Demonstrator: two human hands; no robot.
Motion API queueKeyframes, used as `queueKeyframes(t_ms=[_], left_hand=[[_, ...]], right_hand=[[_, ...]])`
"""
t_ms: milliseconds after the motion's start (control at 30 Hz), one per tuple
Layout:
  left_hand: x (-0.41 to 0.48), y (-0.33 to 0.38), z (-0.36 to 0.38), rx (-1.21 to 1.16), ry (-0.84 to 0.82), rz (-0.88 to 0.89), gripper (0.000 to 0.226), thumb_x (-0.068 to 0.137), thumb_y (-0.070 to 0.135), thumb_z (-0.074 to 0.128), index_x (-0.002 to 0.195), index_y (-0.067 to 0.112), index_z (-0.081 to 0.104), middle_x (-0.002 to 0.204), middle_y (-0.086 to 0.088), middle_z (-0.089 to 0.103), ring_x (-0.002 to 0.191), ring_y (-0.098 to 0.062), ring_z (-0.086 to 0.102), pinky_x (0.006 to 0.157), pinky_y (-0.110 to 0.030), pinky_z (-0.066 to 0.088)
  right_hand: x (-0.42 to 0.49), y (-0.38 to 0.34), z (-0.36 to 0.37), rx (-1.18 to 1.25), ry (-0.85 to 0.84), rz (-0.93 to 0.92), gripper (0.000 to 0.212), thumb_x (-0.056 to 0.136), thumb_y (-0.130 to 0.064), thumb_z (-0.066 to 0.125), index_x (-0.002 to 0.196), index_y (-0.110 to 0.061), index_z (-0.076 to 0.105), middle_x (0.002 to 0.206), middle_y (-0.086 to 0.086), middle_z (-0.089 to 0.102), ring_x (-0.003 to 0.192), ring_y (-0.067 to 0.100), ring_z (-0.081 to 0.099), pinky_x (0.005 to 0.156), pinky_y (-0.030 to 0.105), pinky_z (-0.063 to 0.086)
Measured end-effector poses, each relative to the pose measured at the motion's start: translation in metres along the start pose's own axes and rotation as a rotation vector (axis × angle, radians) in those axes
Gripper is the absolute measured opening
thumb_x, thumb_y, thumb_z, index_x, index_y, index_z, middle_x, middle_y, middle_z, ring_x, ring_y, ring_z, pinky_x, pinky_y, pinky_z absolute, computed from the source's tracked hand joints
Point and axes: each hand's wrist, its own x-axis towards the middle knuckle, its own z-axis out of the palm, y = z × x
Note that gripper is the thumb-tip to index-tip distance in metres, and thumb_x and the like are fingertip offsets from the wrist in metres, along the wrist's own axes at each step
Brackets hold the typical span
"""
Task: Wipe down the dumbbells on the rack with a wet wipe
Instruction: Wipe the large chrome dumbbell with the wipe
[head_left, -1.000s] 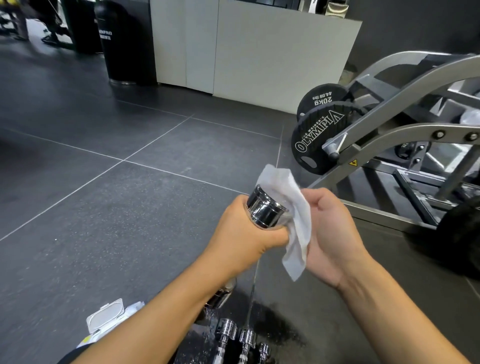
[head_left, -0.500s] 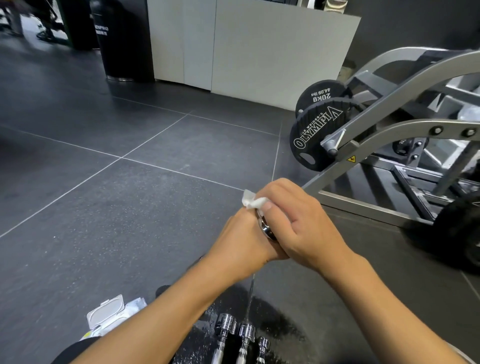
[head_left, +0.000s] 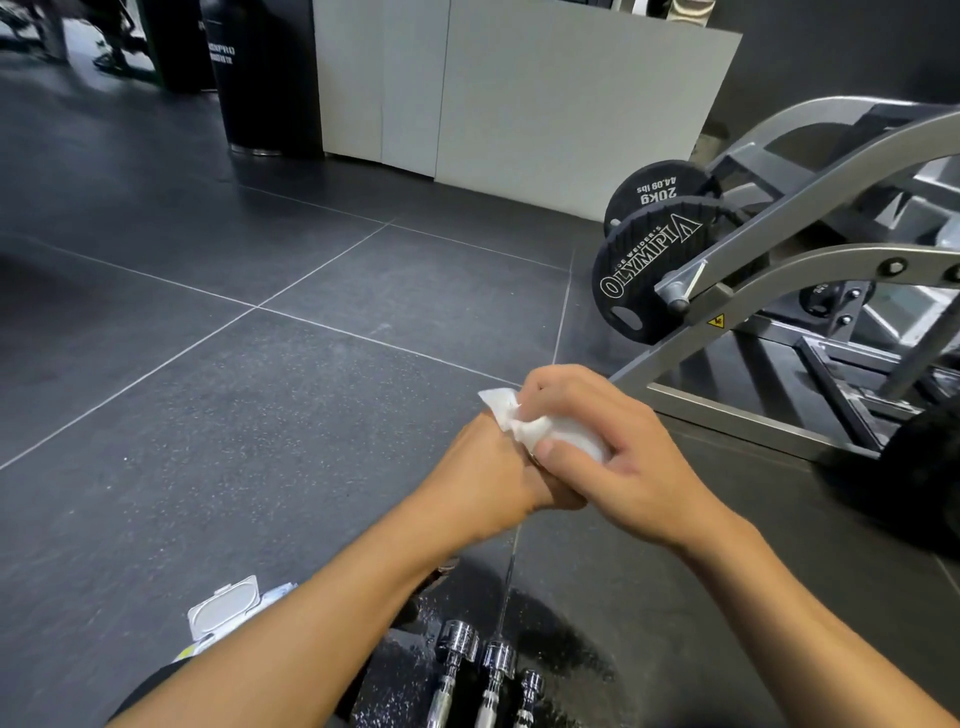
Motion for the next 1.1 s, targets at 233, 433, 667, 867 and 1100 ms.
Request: queueKeyframes(t_ms=[233, 433, 667, 867, 1100], left_hand=[[-0.007, 0.011, -0.008, -0.275, -0.082, 0.095, 0.042, 0.078, -0.007, 0.082, 0.107, 0.021, 0.07, 0.099, 0.001, 0.073, 0.091, -0.009, 0.07, 0.079, -0.03, 0.056], [0.002, 0.015, 0.002, -0.157, 0.017, 0.182, 0.037, 0.074, -0.016, 0.073, 0.102, 0.004, 0.061, 0.085, -0.012, 0.063, 0.082, -0.008, 0.06, 0.073, -0.032, 0.054], [-0.009, 0.01, 0.012, 0.15, 0.066, -0.114, 0.076, 0.062, 0.042, 0.085, 0.123, 0.041, 0.04, 0.099, 0.007, 0.071, 0.089, -0.014, 0.069, 0.072, -0.038, 0.06], [-0.007, 0.005, 0.013, 0.082, 0.053, -0.129, 0.073, 0.059, 0.038, 0.089, 0.118, 0.035, 0.046, 0.101, 0.006, 0.07, 0.091, -0.012, 0.07, 0.07, -0.042, 0.061], [-0.003, 0.003, 0.01, -0.103, -0.005, 0.075, 0.05, 0.064, 0.002, 0.086, 0.104, 0.018, 0.06, 0.093, 0.008, 0.065, 0.084, -0.005, 0.063, 0.076, -0.033, 0.057]], right_hand=[[0.002, -0.01, -0.023, 0.503, 0.018, 0.142, 0.022, 0.093, -0.023, 0.065, 0.079, -0.01, 0.075, 0.112, 0.008, 0.071, 0.12, 0.031, 0.063, 0.102, 0.04, 0.048], [-0.006, -0.012, -0.037, 0.174, -0.028, 0.074, 0.028, 0.09, -0.016, 0.077, 0.118, -0.013, 0.072, 0.137, 0.0, 0.064, 0.136, 0.024, 0.055, 0.111, 0.031, 0.042], [0.009, -0.041, -0.016, -0.241, -0.026, 0.639, 0.02, 0.094, -0.051, 0.051, 0.096, -0.033, 0.06, 0.096, -0.008, 0.063, 0.091, 0.007, 0.058, 0.071, 0.031, 0.042], [0.014, -0.032, -0.019, -0.223, -0.106, 0.643, 0.028, 0.099, -0.048, 0.045, 0.094, -0.026, 0.061, 0.095, -0.004, 0.065, 0.092, 0.016, 0.06, 0.074, 0.037, 0.046], [-0.01, -0.007, -0.04, -0.073, -0.204, 0.007, 0.031, 0.098, -0.033, 0.068, 0.124, -0.017, 0.064, 0.128, -0.005, 0.058, 0.121, 0.018, 0.059, 0.101, 0.028, 0.045]])
